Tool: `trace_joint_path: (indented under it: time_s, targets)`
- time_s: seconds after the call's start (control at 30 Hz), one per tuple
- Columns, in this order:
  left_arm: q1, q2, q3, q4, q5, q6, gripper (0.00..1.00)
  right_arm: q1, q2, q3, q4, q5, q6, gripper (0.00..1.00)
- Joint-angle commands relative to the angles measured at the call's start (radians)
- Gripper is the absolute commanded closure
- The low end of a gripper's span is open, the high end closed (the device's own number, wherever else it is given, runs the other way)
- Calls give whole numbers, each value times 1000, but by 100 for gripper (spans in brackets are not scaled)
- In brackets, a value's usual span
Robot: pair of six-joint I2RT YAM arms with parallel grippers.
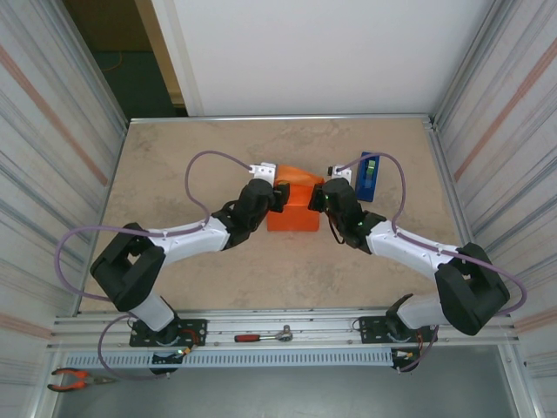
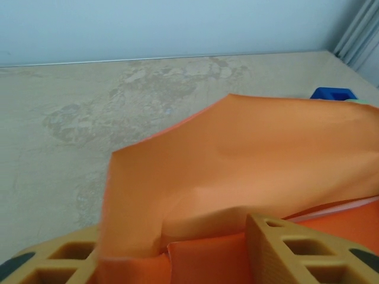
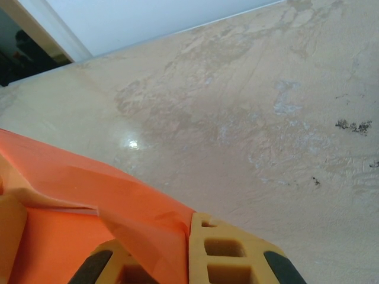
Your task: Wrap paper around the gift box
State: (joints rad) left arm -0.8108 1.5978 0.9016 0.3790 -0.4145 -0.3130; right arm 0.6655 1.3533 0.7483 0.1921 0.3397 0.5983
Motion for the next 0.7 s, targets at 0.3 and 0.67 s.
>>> trace_joint_path:
  time_s: [0.3,0.67]
  targets:
    - [-77,42,58,-191,-216,-17,54,-23,-129,23,-200,-61,10,27]
    - [-90,56,69,-210,-231,-18,54,-53,-136,25,-209,-94,5,21]
